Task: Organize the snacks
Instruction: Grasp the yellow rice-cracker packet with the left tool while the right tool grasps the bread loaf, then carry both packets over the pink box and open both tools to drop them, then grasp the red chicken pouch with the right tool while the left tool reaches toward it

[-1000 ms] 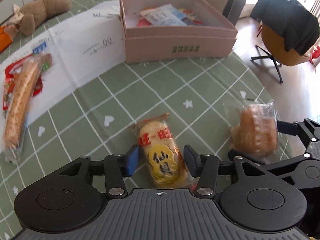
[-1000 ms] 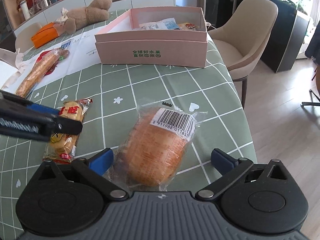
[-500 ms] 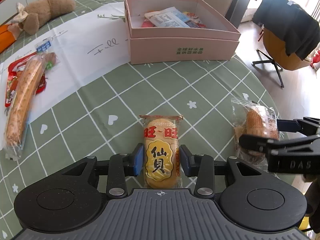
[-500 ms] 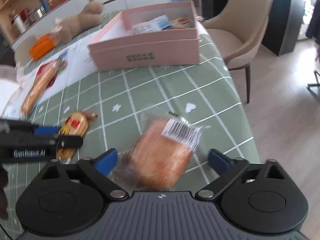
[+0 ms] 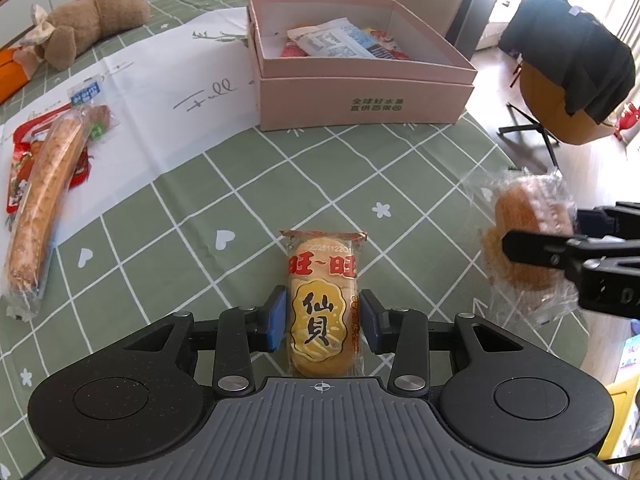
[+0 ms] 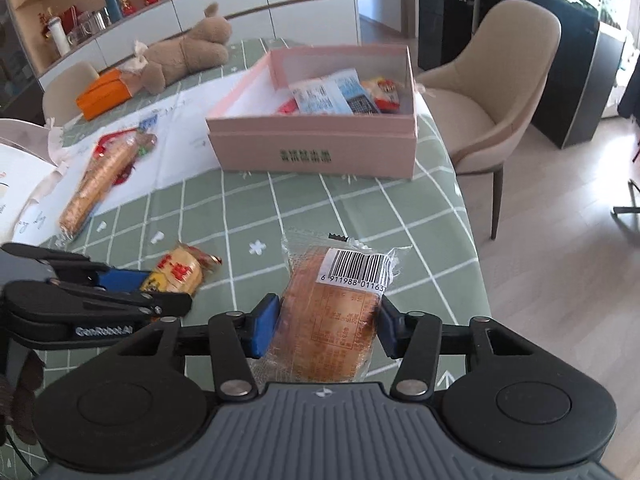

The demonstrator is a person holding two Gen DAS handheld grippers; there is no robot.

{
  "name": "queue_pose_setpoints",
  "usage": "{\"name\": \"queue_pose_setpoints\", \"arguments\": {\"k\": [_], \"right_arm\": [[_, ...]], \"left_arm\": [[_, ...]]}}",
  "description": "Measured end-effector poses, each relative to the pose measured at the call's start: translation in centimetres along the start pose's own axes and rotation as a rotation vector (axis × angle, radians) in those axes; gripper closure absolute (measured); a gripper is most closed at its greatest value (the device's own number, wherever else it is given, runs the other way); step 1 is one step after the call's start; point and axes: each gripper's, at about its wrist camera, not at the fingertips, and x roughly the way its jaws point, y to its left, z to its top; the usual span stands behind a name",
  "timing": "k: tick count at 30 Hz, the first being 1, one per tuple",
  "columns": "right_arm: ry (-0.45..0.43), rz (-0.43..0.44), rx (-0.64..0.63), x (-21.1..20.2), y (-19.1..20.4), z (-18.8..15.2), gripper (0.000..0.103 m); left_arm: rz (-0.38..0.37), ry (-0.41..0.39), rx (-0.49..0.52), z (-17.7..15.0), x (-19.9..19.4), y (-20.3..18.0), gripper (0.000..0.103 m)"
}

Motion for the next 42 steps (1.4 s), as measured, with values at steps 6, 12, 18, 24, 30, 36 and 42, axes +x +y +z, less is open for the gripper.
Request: {"name": "queue_pose_setpoints", "arguments": {"k": [6, 12, 18, 24, 30, 36, 42], "right_arm": [[-0.04, 0.017, 0.009, -1.4, -0.7, 1.2, 0.053], [-0.242, 0.022, -0.013, -5.2, -1.8, 9.9, 0.053], [-0.273, -0.036, 0.079, -1.9, -4.4, 19.2, 0.021], [-0.141, -0.042, 0.091, 1.8, -4.8, 14.9, 0.021], [-0.045, -0.029, -0.05, 4.9, -1.1, 10.5, 0.022], [-0.002, 0.087, -0.1, 6.6, 3.2, 11.0, 0.022], [0.014, 0.182, -0.171, 7.4, 8.6, 12.7, 0.022]], "left_arm": [[-0.115, -0.114, -0.097, 1.7, -2.4, 0.5, 0.064], [-0.205, -0.415, -0.039, 13.3, -9.5, 0.1, 0.062], [-0.204, -0.292, -0.016, 20.9, -3.6, 0.6, 0.06], [-0.133, -0.252, -0.096, 14.7, -0.1, 4.0, 0.059], [0.165, -0.311, -0.235, 8.4, -1.2, 10.6, 0.059], [0.358, -0.231, -0.425, 4.8, -2.2, 18.0, 0.051], [0.221, -0.174, -0.402, 2.8, -1.8, 17.6, 0.063]]}}
